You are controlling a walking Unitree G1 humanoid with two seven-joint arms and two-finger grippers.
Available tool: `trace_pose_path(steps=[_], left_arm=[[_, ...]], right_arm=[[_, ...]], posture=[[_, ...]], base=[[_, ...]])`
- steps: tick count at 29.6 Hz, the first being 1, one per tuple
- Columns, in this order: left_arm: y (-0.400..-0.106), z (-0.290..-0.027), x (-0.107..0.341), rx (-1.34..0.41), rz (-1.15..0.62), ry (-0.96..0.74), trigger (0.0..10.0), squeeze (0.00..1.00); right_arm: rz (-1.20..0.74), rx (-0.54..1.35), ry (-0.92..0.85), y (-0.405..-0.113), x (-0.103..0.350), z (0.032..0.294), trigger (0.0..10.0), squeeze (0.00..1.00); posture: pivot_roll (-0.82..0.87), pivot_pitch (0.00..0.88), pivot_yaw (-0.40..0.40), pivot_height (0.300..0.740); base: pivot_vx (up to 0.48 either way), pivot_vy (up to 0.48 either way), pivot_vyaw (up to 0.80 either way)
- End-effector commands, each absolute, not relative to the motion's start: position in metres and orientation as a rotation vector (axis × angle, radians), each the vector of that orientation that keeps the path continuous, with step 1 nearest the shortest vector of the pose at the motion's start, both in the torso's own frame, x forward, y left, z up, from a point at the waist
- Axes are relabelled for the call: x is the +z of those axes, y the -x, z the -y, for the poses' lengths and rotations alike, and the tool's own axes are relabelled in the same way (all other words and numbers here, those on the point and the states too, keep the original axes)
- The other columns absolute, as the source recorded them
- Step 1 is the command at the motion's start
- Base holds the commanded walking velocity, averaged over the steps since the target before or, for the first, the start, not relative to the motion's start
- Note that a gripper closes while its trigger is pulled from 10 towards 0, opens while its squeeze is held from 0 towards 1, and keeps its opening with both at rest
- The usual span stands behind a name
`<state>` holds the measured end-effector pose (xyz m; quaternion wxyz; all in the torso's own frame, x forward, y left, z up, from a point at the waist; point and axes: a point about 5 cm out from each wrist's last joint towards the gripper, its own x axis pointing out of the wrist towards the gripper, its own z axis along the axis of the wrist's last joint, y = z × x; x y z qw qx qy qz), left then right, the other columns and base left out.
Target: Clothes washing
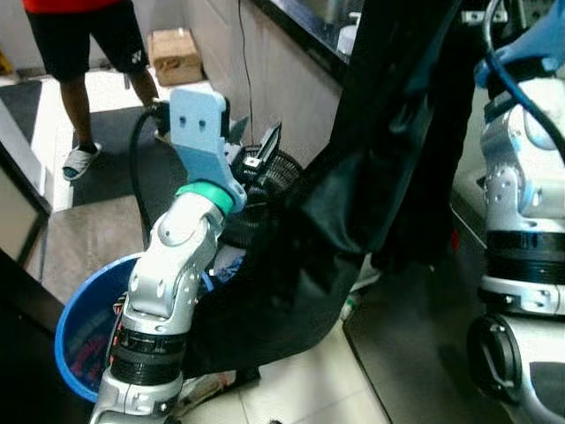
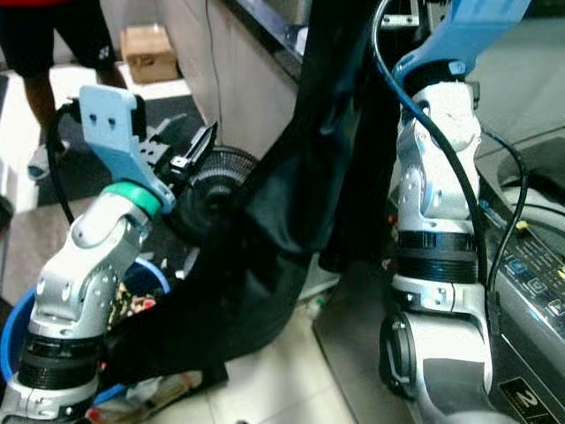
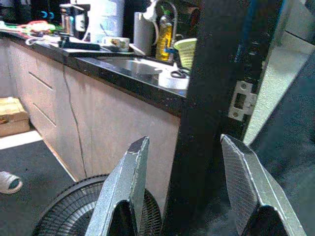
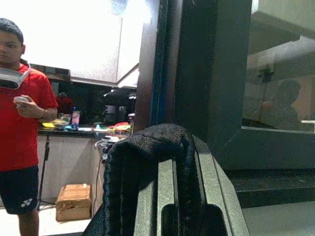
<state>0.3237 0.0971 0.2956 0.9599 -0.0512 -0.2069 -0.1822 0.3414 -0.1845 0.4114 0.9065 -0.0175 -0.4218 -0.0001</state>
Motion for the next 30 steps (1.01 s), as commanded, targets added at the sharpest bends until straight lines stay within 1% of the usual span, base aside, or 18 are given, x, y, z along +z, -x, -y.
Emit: trace_pose_path(steps=[1, 30], left_arm=[[-0.3238, -0.0965, 0.2944, -0.372, 0.410, 0.100, 10.0, 0.00], [-0.3240, -0.0943, 0.2925, -0.380, 0.402, 0.093, 10.0, 0.00]], right_arm=[[0.917, -0.010, 0.036, -0.3346, 0.4197, 0.1867, 10.0, 0.00], [0.927, 0.004, 0.042, -0.3329, 0.4213, 0.1839, 10.0, 0.00]], posture=[[0.04, 0.072, 0.020, 0.740], [0.04, 0.068, 0.024, 0.740]], base=[[0.000, 0.000, -0.79], [0.000, 0.000, -0.79]])
